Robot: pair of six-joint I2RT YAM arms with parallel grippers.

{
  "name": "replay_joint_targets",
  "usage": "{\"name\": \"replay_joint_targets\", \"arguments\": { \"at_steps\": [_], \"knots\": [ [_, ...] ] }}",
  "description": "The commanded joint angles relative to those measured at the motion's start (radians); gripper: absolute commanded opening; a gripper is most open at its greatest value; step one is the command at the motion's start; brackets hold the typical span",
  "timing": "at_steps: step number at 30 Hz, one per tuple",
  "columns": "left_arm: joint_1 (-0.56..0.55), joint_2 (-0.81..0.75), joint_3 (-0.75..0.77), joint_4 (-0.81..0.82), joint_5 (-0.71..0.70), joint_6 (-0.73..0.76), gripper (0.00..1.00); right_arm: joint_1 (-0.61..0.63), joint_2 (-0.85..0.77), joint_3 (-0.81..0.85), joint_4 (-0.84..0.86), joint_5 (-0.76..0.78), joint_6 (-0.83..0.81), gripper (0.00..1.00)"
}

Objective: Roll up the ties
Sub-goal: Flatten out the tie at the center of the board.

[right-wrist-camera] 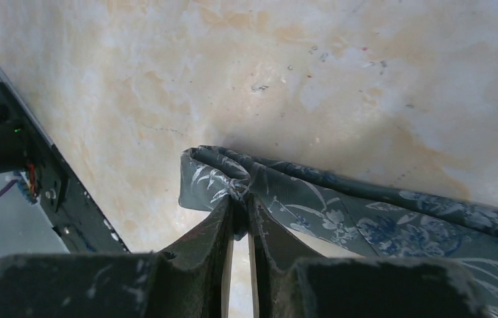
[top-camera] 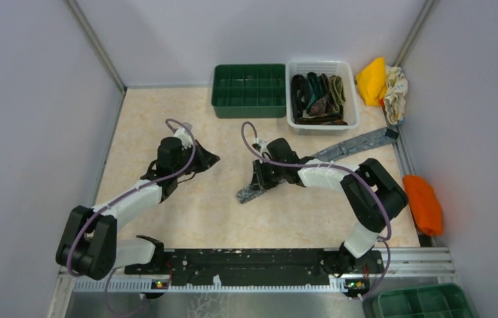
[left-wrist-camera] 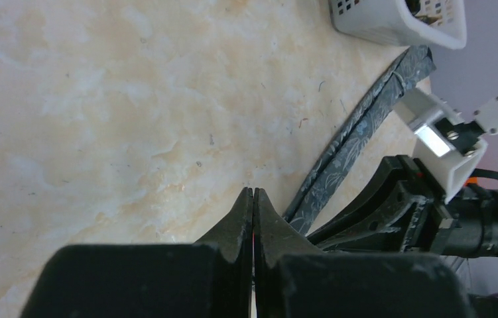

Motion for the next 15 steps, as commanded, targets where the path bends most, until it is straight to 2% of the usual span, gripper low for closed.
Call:
{"name": "replay_joint_targets", "arguments": {
  "at_steps": [1, 11, 15],
  "knots": [
    [-0.032, 0.06, 0.015, 0.082, 0.061, 0.039, 0.0, -0.019, -0.06, 0.003, -0.065, 0.101, -0.066, 0.13],
    [-0.156, 0.124, 0.063, 0.097, 0.09, 0.118, 0.0, -0.032, -0.024, 0.019, -0.149, 0.239, -0.107, 0.14],
    [-0.214, 0.15, 0.087, 0.086, 0.091, 0.166, 0.0, -0.032, -0.01, 0.032, -0.165, 0.279, -0.111, 0.19]
  ]
}}
